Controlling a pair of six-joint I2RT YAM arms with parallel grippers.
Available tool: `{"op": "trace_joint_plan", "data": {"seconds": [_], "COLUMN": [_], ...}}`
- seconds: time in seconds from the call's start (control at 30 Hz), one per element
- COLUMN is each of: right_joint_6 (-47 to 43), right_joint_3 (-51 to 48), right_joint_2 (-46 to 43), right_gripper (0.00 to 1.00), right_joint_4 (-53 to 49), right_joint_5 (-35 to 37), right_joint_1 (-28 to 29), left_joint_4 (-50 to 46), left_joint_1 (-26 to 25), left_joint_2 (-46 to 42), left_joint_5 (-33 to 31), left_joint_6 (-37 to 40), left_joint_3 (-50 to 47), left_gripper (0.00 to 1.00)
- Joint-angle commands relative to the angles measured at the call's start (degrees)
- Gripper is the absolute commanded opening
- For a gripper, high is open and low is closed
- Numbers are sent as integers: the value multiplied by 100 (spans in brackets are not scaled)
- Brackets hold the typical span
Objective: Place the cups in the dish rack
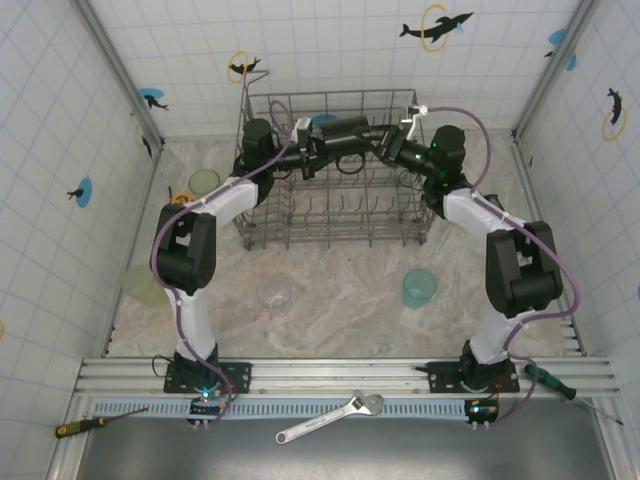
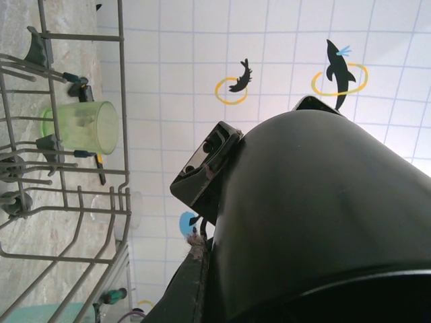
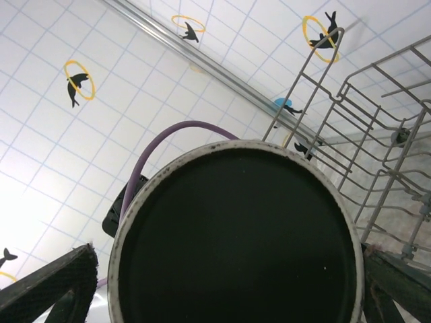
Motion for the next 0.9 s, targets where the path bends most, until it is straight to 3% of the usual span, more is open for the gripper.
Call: {"op": "trace_joint_plan", "data": {"seconds": [0.0,0.37,0.47,0.6,0.7,0.77,0.87], "right_joint_6": [148,593,685,837,1083,1155,1139], "right_joint_3": [344,601,585,448,324,286,244], "right_joint_2": [139,467,494,525,568,582,558], "right_gripper": [100,93,86,63,54,49,42], "right_joint_4": [463,1038,1176,1484,1927,2094,2092], "right_joint_5": [-102,-253,-202,-110,-31,13,78], "right_joint_1": [143,253,256,282,278,279,256], "left_joint_4": [629,994,996,1000,1000,1000,987], "left_joint_1": [33,34,23,23,25,27,31], "left_joint_2": [50,98,82,63,37,18,-36], "left_joint_5": [120,138,155,190,201,202,217], "left_joint_6": [-163,-446,-439,-480,-480,-471,-454], "left_joint_3": [96,-43,-79,-162,-227,-262,-312], "left_gripper": [0,0,0,0,0,4,22]}}
